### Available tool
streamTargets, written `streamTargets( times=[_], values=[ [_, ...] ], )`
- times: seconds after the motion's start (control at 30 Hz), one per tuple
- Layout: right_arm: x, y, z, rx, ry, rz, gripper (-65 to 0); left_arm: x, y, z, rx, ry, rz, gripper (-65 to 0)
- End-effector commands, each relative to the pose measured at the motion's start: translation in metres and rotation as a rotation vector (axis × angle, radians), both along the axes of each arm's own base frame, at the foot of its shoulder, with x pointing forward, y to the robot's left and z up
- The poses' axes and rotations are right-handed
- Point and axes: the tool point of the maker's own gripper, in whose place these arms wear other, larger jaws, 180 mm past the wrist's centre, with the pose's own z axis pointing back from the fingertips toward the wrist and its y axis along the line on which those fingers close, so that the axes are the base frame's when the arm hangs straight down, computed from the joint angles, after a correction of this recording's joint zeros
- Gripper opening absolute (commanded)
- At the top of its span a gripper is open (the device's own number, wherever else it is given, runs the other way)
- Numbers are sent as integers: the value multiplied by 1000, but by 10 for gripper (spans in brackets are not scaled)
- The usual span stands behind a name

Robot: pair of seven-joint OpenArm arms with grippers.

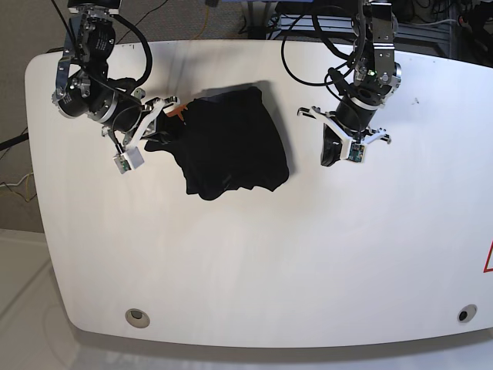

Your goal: Fold the T-shirt properly

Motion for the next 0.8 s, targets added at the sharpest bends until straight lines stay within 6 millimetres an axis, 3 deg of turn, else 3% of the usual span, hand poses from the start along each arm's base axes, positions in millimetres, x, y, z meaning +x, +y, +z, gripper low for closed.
streamTargets(
  times=[0.0,0.43,0.77],
  values=[
    [5,12,21,97,-51,21,-650,6,0,12,-10,-48,-5,-647],
    [-11,29,18,155,14,78,-650,-2,20,-24,-7,47,38,-647],
    [-17,49,-15,35,73,117,-650,-4,42,-27,8,57,93,-647]
  ],
)
